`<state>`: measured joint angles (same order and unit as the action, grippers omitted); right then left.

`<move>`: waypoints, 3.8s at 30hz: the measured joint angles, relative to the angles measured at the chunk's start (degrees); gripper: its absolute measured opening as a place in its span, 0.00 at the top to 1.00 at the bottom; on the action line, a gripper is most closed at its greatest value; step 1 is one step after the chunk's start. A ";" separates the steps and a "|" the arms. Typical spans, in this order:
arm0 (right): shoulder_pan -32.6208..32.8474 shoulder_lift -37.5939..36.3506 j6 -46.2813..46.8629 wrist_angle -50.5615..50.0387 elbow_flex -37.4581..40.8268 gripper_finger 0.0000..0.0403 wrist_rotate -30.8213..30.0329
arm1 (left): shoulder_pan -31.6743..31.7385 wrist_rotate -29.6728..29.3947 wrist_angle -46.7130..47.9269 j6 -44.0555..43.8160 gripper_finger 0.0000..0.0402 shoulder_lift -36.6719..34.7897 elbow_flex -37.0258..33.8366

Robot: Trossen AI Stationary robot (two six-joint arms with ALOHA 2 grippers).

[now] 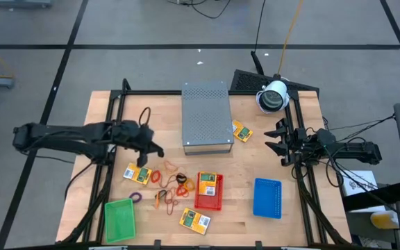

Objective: Pick & Place Office Desk Supplies
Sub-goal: Put the black rubber band into the green bin

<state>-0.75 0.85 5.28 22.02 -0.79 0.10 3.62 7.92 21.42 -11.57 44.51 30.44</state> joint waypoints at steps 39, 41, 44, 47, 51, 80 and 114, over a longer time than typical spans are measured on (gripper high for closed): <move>0.00 0.02 7.31 -1.91 0.00 0.58 0.00 | -55.18 -3.53 6.90 -64.08 0.99 6.60 0.09; -0.01 0.24 9.04 -2.13 -0.01 0.58 0.00 | -56.66 -3.49 6.63 -65.43 0.99 8.15 0.09; -0.02 1.01 10.72 -2.21 -0.01 0.58 -0.02 | -58.44 -3.51 4.89 -66.65 0.99 9.77 0.09; 0.00 2.01 11.86 -2.23 -0.01 0.58 -0.02 | -59.45 -3.52 3.95 -67.87 0.99 10.81 0.09; 0.00 3.61 13.46 -2.25 -0.01 0.58 -0.04 | -60.35 -3.53 3.79 -68.83 0.95 11.93 0.09; -0.01 7.99 13.37 0.46 -0.01 0.58 -0.27 | -60.06 -1.17 0.93 -69.34 0.58 12.48 0.09; -0.01 8.23 12.97 2.14 -0.01 0.58 -0.31 | -26.85 -19.47 -15.93 -9.85 0.58 11.24 0.09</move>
<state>-0.77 9.08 18.25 24.16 -0.80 -0.21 -23.22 -11.55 5.49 -21.43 55.75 30.52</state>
